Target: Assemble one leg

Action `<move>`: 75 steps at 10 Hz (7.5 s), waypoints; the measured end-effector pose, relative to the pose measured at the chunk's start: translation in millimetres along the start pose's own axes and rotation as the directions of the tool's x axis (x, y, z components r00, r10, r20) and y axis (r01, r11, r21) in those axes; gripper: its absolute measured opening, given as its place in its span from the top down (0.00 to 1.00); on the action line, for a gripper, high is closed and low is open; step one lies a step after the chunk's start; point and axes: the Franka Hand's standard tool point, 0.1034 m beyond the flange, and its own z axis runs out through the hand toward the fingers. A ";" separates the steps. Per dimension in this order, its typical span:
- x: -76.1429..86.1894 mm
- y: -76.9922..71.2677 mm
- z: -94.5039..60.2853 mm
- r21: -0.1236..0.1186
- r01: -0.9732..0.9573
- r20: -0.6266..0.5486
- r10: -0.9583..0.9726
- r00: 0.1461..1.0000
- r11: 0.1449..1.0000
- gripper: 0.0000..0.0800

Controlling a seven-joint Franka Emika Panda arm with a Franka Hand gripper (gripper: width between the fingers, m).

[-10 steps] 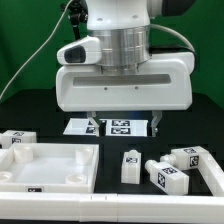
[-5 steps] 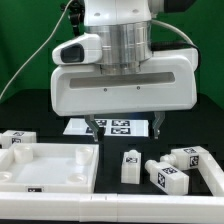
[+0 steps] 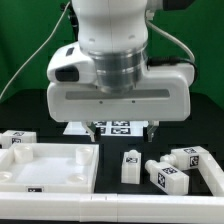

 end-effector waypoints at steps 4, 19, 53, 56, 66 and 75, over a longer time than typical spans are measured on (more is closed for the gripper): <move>-5.4 -5.5 11.7 -0.008 -0.004 0.259 0.006 0.966 1.000 0.19; -23.1 -9.4 38.3 -0.017 -0.024 0.498 0.029 0.866 1.000 0.19; -24.9 28.3 -29.9 -0.001 0.122 -0.152 -0.120 0.981 0.993 0.65; -22.3 30.4 -28.1 -0.014 0.110 -0.328 -0.109 0.938 0.994 0.65; -21.4 69.3 -0.7 -0.099 0.011 -0.836 -0.089 0.541 0.995 0.65; 13.3 47.2 -17.7 -0.090 0.052 -0.820 -0.104 0.563 0.995 0.65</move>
Offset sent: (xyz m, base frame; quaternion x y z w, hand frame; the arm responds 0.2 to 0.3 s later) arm 0.0000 0.0000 0.0000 0.0000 -0.1296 0.0000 0.9916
